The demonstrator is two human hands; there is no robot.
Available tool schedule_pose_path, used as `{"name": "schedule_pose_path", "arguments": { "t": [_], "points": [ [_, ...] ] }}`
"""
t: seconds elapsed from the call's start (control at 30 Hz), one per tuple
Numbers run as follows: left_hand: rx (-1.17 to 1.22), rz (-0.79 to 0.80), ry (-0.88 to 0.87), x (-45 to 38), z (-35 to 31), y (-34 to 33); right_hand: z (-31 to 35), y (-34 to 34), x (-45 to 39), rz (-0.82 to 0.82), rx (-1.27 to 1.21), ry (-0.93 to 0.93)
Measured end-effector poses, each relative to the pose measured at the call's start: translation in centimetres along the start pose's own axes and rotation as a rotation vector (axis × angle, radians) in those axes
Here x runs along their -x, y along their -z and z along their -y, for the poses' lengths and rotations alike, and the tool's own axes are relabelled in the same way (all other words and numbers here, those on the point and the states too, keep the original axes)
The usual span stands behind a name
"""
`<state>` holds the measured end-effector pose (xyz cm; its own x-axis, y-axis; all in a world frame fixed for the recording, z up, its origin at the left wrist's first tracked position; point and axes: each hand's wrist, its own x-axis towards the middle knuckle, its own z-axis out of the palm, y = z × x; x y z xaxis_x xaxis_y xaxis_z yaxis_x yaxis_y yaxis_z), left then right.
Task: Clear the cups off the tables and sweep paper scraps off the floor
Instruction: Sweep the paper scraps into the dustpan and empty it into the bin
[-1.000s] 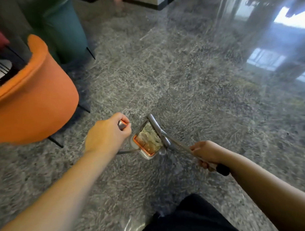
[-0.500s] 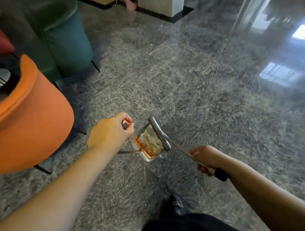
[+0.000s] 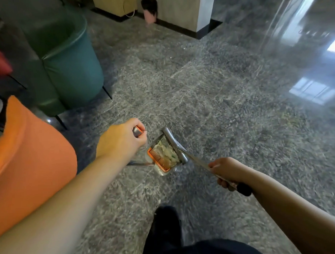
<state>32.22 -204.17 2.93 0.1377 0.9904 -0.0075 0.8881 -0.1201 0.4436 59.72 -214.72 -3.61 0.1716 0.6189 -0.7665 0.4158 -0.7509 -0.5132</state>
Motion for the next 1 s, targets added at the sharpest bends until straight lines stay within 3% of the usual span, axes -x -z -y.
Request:
{"name": "schedule_pose_path", "arguments": {
  "t": [0.47,1.0],
  "points": [
    [0.012,-0.095,-0.026,-29.1,0.5,1.7,21.0,8.4,-19.0,0.011,0.032,0.059],
    [-0.022,-0.152,0.077,-62.5,-5.0,0.9,44.7,27.6,-42.7,0.094,0.124,0.100]
  ]
}}
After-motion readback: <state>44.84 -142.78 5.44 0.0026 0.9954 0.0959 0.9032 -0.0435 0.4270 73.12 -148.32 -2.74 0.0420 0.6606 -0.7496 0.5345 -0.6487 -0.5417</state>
